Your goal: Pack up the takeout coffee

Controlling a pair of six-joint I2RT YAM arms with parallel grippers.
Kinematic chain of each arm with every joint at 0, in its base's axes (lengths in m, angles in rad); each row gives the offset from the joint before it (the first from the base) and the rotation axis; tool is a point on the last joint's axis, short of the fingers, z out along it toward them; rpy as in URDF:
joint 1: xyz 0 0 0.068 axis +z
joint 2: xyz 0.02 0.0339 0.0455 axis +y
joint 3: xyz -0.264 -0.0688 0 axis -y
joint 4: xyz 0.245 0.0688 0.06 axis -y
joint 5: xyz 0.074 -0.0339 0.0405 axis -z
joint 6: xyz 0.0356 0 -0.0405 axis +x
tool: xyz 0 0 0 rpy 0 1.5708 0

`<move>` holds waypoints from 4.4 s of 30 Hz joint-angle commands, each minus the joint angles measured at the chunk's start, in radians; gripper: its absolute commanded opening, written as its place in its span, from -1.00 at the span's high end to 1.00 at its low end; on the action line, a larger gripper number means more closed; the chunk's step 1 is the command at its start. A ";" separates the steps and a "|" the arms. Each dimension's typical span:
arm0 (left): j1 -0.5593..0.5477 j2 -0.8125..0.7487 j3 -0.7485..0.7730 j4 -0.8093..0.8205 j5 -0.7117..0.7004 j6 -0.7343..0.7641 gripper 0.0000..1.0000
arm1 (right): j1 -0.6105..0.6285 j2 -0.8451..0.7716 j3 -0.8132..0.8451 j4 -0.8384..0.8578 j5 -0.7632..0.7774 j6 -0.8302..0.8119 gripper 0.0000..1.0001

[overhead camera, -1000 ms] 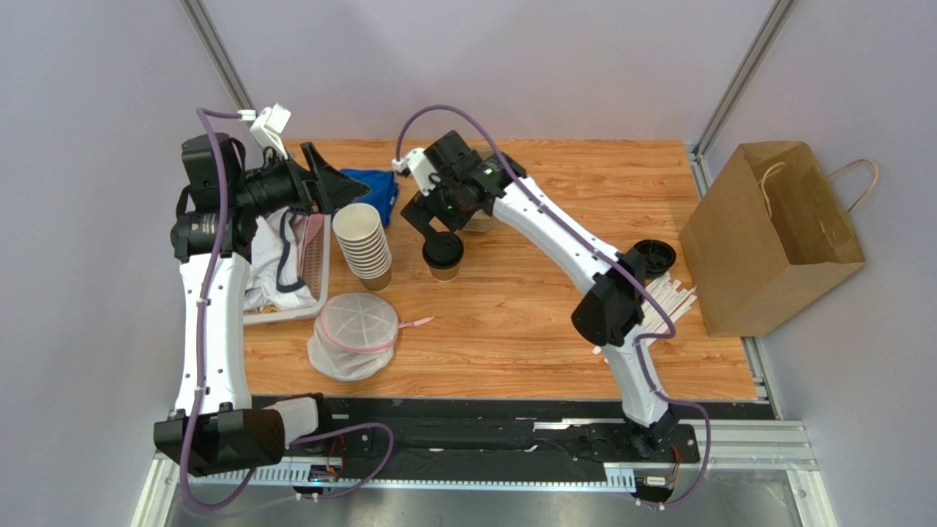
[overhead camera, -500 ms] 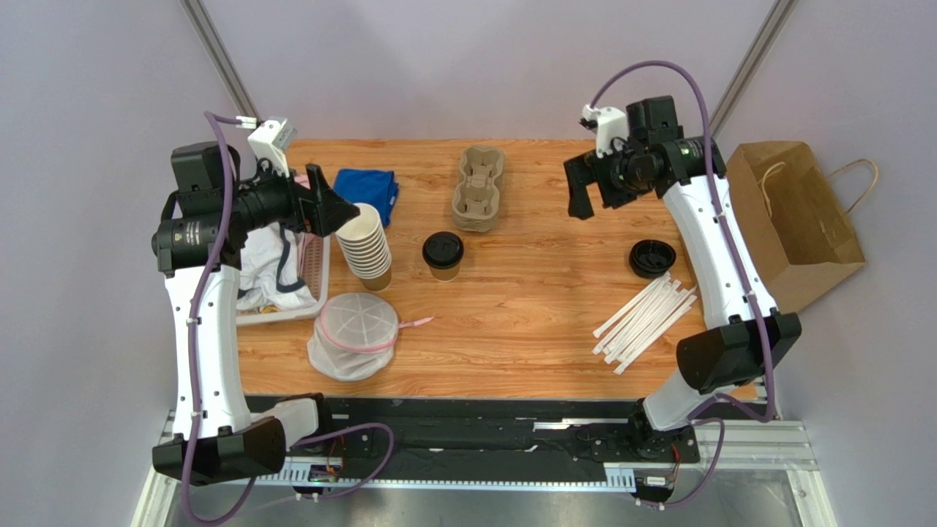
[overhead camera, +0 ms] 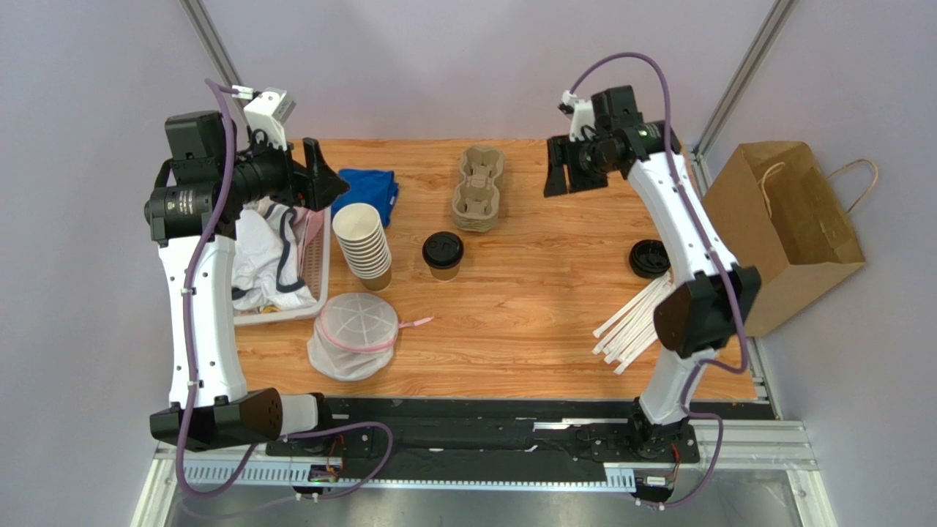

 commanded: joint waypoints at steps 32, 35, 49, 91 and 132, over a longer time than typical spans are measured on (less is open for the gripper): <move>-0.007 -0.067 -0.079 0.074 -0.041 -0.048 -0.86 | 0.192 0.610 0.490 0.309 0.174 0.238 0.27; -0.009 -0.068 -0.087 0.075 -0.036 -0.047 -0.86 | 0.194 0.627 0.498 0.310 0.192 0.232 0.26; -0.007 -0.057 -0.093 0.085 -0.031 -0.051 -0.86 | 0.192 0.657 0.501 0.324 0.220 0.217 0.30; -0.007 -0.034 -0.072 0.089 -0.018 -0.063 -0.86 | 0.194 0.691 0.504 0.324 0.237 0.200 0.42; -0.007 -0.004 -0.053 0.097 0.005 -0.077 -0.86 | 0.203 0.624 0.510 0.324 0.248 0.192 0.36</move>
